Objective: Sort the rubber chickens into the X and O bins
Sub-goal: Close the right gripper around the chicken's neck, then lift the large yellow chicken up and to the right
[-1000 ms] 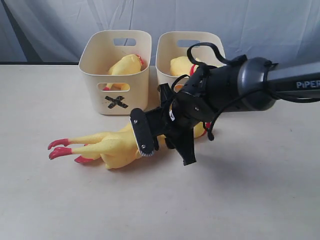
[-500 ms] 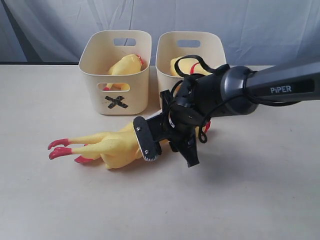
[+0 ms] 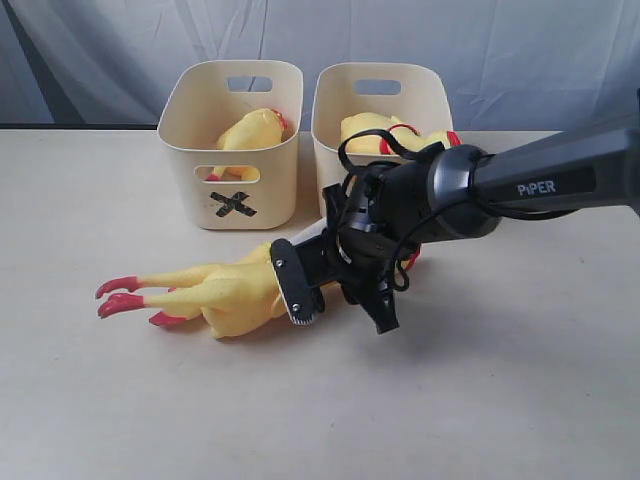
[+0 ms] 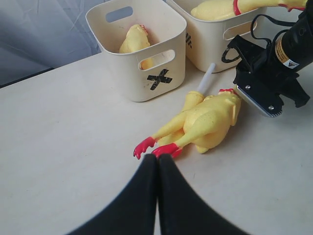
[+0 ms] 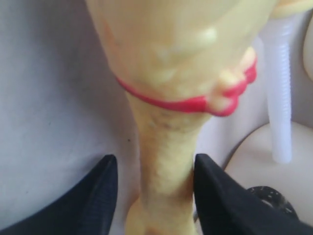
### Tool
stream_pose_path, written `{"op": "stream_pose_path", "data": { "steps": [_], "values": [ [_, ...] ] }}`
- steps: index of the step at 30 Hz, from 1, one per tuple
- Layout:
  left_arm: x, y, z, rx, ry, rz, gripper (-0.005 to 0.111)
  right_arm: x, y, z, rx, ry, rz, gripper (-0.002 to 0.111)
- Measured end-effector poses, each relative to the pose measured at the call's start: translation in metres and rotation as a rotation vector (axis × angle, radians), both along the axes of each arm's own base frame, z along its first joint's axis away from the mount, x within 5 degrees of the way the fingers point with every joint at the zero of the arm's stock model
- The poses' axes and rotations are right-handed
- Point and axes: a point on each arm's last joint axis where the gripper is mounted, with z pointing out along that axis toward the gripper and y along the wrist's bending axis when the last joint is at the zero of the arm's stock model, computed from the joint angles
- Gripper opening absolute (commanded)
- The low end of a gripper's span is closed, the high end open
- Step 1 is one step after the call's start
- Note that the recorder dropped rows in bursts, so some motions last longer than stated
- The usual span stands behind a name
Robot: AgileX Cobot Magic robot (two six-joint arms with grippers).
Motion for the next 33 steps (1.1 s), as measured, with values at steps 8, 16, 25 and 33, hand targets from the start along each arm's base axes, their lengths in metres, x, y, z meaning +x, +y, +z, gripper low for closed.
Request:
{"op": "stream_pose_path", "data": {
  "steps": [8,16,25,33],
  "values": [
    [0.0,0.0,0.0,0.0,0.0,0.0,0.0,0.001,0.001,0.0,0.0,-0.015,0.021,0.009],
    [0.0,0.0,0.0,-0.001,0.001,0.001,0.0,0.001,0.001,0.0,0.002,-0.014,0.018,-0.001],
    [0.0,0.0,0.0,-0.001,0.001,0.001,0.0,-0.006,0.001,0.003,-0.057,0.007,-0.006,-0.001],
    [0.0,0.0,0.0,-0.001,0.001,0.001,0.0,-0.019,0.003,0.027,-0.074,0.004,-0.028,-0.001]
  ]
}}
